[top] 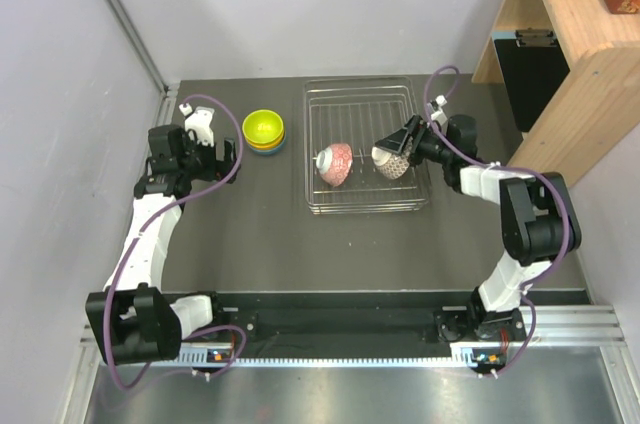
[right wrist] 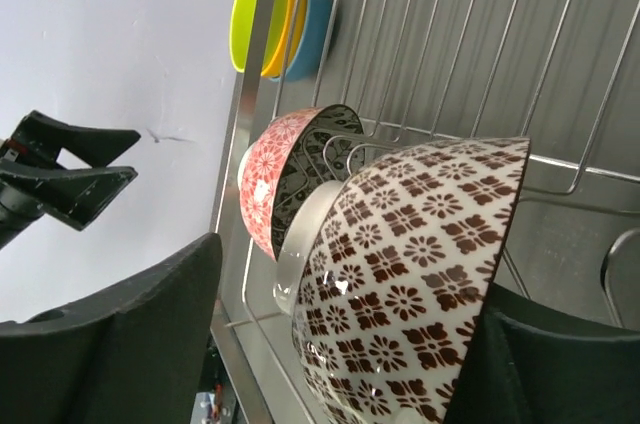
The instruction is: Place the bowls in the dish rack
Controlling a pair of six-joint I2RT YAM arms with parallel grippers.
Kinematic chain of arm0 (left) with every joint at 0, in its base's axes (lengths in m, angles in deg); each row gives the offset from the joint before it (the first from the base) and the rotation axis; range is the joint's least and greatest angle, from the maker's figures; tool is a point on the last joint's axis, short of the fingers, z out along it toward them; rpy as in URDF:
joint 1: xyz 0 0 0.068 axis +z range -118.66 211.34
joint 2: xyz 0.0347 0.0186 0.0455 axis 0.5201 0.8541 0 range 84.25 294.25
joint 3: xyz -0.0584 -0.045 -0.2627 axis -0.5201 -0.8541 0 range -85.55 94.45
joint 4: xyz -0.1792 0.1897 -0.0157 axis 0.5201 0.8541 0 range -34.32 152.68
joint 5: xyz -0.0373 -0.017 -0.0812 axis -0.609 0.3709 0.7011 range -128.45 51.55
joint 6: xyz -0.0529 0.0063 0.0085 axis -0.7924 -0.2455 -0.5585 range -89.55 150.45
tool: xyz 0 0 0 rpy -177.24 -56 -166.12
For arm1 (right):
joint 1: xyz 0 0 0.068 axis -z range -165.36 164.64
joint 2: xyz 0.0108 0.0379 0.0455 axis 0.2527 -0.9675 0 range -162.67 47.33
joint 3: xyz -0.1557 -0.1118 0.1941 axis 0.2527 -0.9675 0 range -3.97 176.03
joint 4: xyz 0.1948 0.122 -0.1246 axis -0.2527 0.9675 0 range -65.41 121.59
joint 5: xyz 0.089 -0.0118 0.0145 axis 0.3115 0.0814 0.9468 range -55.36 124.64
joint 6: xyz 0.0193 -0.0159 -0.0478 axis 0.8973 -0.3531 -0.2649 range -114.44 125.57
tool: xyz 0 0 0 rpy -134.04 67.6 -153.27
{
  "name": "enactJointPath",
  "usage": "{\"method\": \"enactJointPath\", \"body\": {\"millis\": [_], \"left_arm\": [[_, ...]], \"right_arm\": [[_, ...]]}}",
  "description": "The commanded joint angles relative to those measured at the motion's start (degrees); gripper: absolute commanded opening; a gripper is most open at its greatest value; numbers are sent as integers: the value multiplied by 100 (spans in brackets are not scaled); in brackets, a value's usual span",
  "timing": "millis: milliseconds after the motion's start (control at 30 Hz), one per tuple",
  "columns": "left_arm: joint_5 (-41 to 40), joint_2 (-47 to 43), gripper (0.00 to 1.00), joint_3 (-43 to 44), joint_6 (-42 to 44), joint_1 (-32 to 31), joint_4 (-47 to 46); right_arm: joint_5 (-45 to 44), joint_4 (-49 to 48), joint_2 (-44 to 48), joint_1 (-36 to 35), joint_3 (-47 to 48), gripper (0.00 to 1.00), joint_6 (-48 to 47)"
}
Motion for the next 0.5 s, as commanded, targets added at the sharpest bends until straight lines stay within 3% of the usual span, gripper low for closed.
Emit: {"method": "enactJointPath", "body": {"millis": [0, 200, 467], "left_arm": [[141, -186, 99, 80, 48, 17, -76], [176, -203, 99, 19, 56, 26, -76], [203, -221, 99, -17, 92, 17, -84]], "right_arm": [[-338, 730, 338, 45, 539, 74, -708], [-733, 1599, 373, 45, 925, 90, -1217], [-1418, 2690, 399, 18, 1558, 94, -1850]]}}
